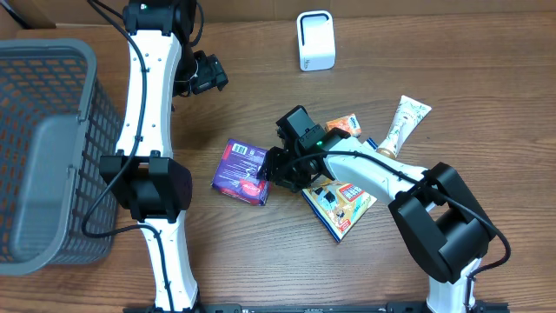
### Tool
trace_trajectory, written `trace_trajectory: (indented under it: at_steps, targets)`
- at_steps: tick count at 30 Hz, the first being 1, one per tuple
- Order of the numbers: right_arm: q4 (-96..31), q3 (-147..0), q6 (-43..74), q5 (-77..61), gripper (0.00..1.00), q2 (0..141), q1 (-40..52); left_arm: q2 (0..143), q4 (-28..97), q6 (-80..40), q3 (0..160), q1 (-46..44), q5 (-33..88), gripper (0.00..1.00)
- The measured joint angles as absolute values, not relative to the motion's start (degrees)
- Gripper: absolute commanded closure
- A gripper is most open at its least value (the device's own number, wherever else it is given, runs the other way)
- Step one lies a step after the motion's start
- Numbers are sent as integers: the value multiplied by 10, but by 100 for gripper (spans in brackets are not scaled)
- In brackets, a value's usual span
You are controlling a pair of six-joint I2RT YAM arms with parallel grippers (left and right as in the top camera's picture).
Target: Scan the item barcode
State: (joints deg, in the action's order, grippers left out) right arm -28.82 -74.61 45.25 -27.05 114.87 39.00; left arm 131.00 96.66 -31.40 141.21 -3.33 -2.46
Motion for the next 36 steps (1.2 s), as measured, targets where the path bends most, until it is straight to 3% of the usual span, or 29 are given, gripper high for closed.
trace_trajectory:
  at_steps: [6, 14, 22, 28, 36]
  targets:
    - [-281, -746, 452, -261, 74, 1149, 390, 1310, 967, -314, 1412, -33, -25, 0]
    - [-283, -746, 429, -248, 73, 1149, 384, 1310, 967, -314, 1412, -33, -25, 0]
    - [-361, -768, 342, -241, 72, 1149, 296, 1310, 967, -311, 1409, -34, -17, 0]
    - [-407, -790, 284, -222, 59, 1149, 234, 1310, 959, -293, 1371, -41, 0, 0]
    - [-472, -839, 238, -216, 42, 1149, 241, 1310, 899, -259, 1264, -74, 30, 0]
